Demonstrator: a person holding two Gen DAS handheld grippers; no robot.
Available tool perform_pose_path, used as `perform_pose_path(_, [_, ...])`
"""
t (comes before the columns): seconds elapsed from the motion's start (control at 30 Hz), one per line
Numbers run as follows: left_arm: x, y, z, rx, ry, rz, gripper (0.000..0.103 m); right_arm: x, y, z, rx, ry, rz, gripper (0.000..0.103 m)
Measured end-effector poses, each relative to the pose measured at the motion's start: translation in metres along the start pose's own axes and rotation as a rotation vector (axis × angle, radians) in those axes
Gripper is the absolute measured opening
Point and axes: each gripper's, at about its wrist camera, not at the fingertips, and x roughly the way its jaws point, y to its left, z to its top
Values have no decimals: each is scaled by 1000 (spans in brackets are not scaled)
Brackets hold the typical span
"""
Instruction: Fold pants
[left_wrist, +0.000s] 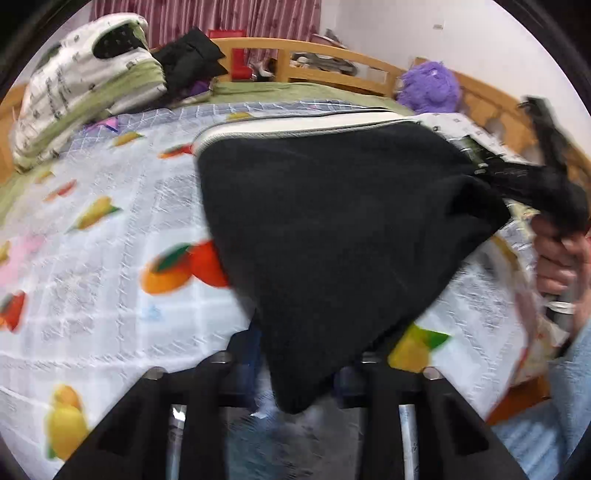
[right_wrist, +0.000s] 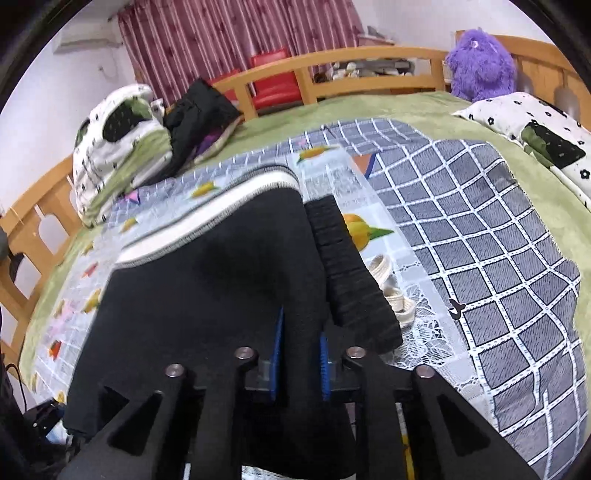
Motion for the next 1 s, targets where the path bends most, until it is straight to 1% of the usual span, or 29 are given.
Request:
perform_pose_path(0.07, [-12, 26, 3, -45, -76, 51, 20, -11, 2, 0, 36, -22, 54, 11])
perform_pose_path(0.13, [-18, 57, 5, -100, -89, 75, 19, -18, 8, -3, 57, -27, 106, 11])
perform_pose_path(0.2, [-19, 92, 7, -154, -73, 44, 18, -18, 24, -13, 46, 3, 150, 10])
perform_pose_path(0.27, [-29, 123, 4, -185, -84, 20, 18, -16, 44, -24, 22, 28, 165, 10])
perform_pose_path(0.33, [-41, 149, -1, -214, -99, 11, 18, -17, 69, -35, -12, 39, 179, 9])
perform_pose_path(0.43, [-58, 180, -12, -250, -119, 3, 18, -24, 101, -51, -15, 35, 257, 9])
perform_pose_path(0.47, [-63, 187, -17, -257, -118, 2, 18, -25, 108, -55, -15, 35, 270, 9])
perform_pose_path(0.53, [-65, 196, -28, -253, -100, -3, 18, -22, 127, -65, -33, 51, 257, 9])
perform_pose_path(0.6, [-59, 202, -39, -236, -63, -15, 18, -10, 139, -79, -43, 108, 207, 10])
perform_pose_path(0.67, [-57, 203, -49, -213, -20, -44, 21, -6, 144, -90, -51, 137, 175, 12])
perform_pose_path(0.7, [-59, 203, -54, -204, -11, -49, 25, -8, 144, -90, -57, 141, 169, 13])
perform_pose_path(0.73, [-64, 206, -59, -201, -18, -50, 33, -11, 144, -89, -62, 151, 166, 16])
perform_pose_path(0.77, [-72, 209, -64, -201, -29, -42, 39, -17, 145, -86, -62, 154, 167, 16])
perform_pose_path(0.8, [-78, 214, -69, -205, -40, -34, 52, -23, 145, -83, -61, 138, 163, 17])
perform_pose_path(0.83, [-85, 219, -73, -216, -53, -33, 58, -27, 142, -78, -64, 117, 162, 20])
perform_pose_path(0.9, [-92, 228, -79, -242, -61, -34, 58, -29, 146, -62, -70, 70, 151, 26])
perform_pose_path(0.97, [-94, 238, -80, -268, -53, -31, 58, -16, 148, -45, -48, 64, 147, 42])
perform_pose_path(1.0, [-95, 242, -80, -280, -54, -24, 58, -3, 147, -36, -35, 71, 142, 42])
